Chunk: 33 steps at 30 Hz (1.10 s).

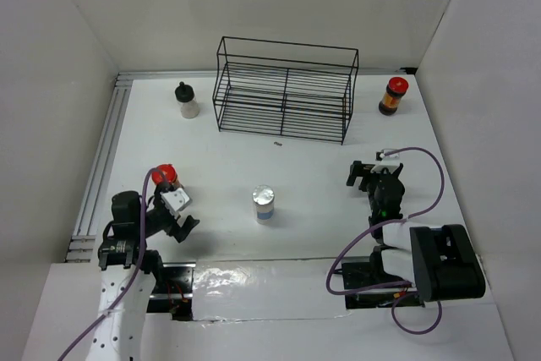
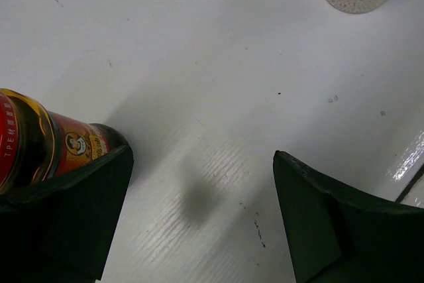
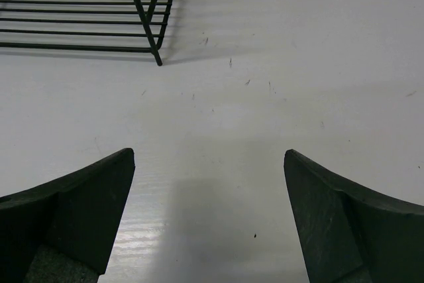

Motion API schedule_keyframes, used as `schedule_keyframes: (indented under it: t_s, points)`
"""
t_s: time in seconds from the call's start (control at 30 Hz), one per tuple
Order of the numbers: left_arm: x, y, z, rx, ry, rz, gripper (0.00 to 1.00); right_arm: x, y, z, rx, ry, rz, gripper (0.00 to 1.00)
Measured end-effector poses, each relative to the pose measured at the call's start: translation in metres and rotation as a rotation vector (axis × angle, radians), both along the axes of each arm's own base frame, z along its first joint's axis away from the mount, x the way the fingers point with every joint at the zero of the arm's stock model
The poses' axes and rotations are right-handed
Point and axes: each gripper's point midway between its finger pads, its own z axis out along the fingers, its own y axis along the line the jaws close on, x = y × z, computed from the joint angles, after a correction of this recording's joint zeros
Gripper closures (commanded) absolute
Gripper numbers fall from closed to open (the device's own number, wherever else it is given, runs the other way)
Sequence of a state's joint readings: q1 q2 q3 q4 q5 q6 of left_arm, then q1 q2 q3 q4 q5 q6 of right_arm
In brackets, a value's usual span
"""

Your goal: Organize the condiment bottles

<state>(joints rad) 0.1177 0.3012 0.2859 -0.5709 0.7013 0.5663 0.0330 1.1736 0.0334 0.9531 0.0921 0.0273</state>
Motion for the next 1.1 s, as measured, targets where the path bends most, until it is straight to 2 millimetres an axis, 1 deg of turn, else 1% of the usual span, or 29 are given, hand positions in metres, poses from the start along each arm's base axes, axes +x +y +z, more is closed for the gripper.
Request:
schedule_keyframes:
  t_s: [0.13, 0.27, 0.37, 0.47, 0.53, 0.57, 0.6, 0.63, 0.67, 0.7, 0.8, 0.9, 0.97, 1.0, 1.03, 1.07, 1.1]
  points:
    - [0.001, -0.001, 0.002, -0.015, 0.008, 0.01, 0.01, 0.0, 0.0, 0.0, 0.0, 0.0, 0.0, 0.0]
    - [0.003, -0.001, 0.016, -0.011, -0.026, 0.005, 0.01, 0.0, 0.0, 0.0, 0.0, 0.0, 0.0, 0.0]
    - [0.002, -0.003, 0.035, 0.005, -0.073, -0.03, 0.01, 0.0, 0.0, 0.0, 0.0, 0.0, 0.0, 0.0]
    - [-0.001, -0.006, 0.062, 0.025, -0.137, -0.072, 0.01, 0.0, -0.002, -0.003, -0.001, 0.023, -0.012, 0.0]
    - [-0.003, -0.007, 0.083, 0.038, -0.181, -0.085, 0.01, 0.007, -0.009, -0.001, 0.01, 0.063, -0.06, 0.0]
    - [-0.004, -0.007, 0.095, 0.043, -0.204, -0.085, 0.01, 0.015, -0.014, 0.006, 0.016, 0.074, -0.095, 0.0]
    - [-0.006, -0.008, 0.107, 0.046, -0.227, -0.084, 0.01, 0.022, -0.019, 0.015, 0.017, 0.077, -0.125, 0.0]
    - [-0.006, -0.008, 0.12, 0.05, -0.254, -0.083, 0.01, 0.031, -0.023, 0.03, 0.015, 0.064, -0.146, 0.0]
    - [-0.007, -0.007, 0.133, 0.053, -0.279, -0.08, 0.01, 0.039, -0.026, 0.05, 0.012, 0.036, -0.157, 0.0]
    - [-0.007, -0.007, 0.146, 0.053, -0.3, -0.075, 0.01, 0.043, -0.027, 0.066, 0.009, 0.008, -0.159, 0.0]
    - [-0.007, -0.006, 0.178, 0.024, -0.306, -0.033, 0.01, 0.045, -0.027, 0.121, 0.001, -0.079, -0.149, 0.0]
    - [0.002, -0.003, 0.208, -0.014, -0.271, 0.015, 0.01, 0.048, -0.036, 0.178, 0.031, -0.149, -0.193, 0.0]
    - [0.014, 0.002, 0.221, -0.035, -0.215, 0.058, 0.01, 0.051, -0.047, 0.203, 0.081, -0.15, -0.261, 0.01]
    - [0.023, 0.006, 0.223, -0.044, -0.169, 0.09, 0.01, 0.055, -0.054, 0.217, 0.098, -0.143, -0.292, 0.06]
    - [0.034, 0.011, 0.222, -0.046, -0.119, 0.127, 0.01, 0.06, -0.058, 0.227, 0.099, -0.123, -0.305, 0.11]
    - [0.044, 0.016, 0.218, -0.049, -0.058, 0.161, 0.01, 0.063, -0.06, 0.228, 0.095, -0.068, -0.307, 0.22]
    - [0.051, 0.02, 0.214, -0.046, -0.006, 0.189, 0.01, 0.072, -0.063, 0.247, 0.097, -0.095, -0.312, 0.22]
